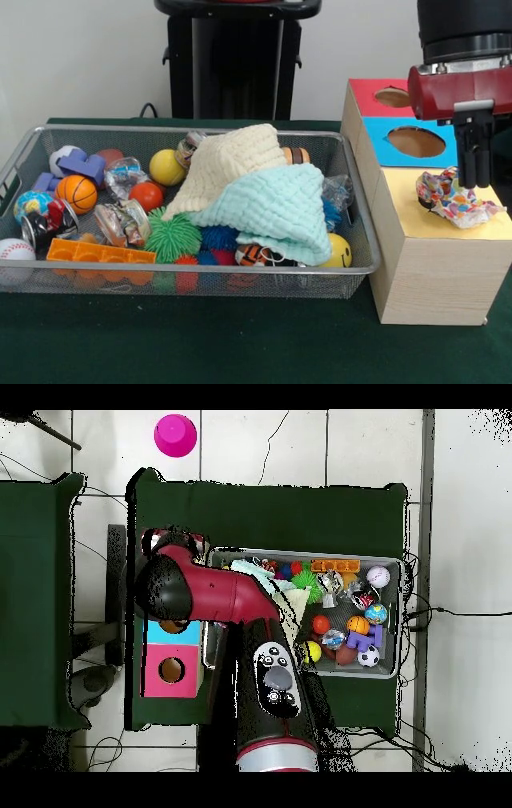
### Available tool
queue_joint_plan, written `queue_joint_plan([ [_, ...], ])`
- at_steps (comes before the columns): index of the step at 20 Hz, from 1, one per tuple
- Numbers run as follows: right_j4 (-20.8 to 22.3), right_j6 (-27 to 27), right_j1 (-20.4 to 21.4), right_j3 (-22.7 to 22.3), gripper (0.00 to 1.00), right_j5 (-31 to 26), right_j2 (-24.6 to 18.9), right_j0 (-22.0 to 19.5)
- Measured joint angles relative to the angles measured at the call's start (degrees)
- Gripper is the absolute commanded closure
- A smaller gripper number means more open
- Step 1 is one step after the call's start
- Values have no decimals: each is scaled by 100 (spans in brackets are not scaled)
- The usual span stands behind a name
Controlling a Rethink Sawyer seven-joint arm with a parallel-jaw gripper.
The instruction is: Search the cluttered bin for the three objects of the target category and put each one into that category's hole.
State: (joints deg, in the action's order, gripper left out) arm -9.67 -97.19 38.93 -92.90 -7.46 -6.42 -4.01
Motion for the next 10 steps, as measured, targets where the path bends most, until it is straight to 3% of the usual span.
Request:
queue_joint_plan([
  [10, 5, 0, -151, -64, 100, 62, 30, -3],
])
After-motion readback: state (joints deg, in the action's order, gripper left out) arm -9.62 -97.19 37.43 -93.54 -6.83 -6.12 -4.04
